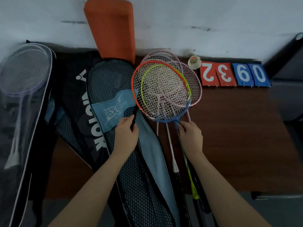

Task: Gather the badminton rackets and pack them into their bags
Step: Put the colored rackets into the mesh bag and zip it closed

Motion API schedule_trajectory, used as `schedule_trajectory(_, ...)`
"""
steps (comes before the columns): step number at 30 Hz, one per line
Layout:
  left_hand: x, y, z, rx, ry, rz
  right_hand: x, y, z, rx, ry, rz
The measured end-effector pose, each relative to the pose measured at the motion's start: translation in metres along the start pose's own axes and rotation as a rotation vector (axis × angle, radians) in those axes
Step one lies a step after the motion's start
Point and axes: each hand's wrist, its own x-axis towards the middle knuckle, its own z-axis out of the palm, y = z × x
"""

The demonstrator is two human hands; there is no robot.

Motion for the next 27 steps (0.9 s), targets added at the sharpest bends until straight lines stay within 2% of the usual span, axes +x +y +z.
schedule_trajectory(8, 0.001, -0.005, -0.003, -0.020, -0.011, 0.001, 0.015, -0.018, 0.007, -0.120, -0.001, 0.021)
schedule_trajectory(12, 0.001, -0.007, -0.003, -0.021, -0.012, 0.007, 0.010, -0.015, 0.008, -0.115, 0.021, 0.096)
schedule_trajectory(18, 0.002, -0.006, -0.005, -0.025, -0.023, 0.016, 0.000, -0.008, 0.025, -0.110, 0.083, 0.063)
schedule_trajectory(22, 0.001, -0.009, -0.007, -0.032, -0.042, -0.003, -0.012, -0.003, 0.025, -0.136, 0.026, 0.068)
schedule_trajectory(27, -0.005, -0.017, -0.010, 0.027, -0.301, -0.001, -0.016, 0.001, 0.026, -0.042, 0.010, -0.017)
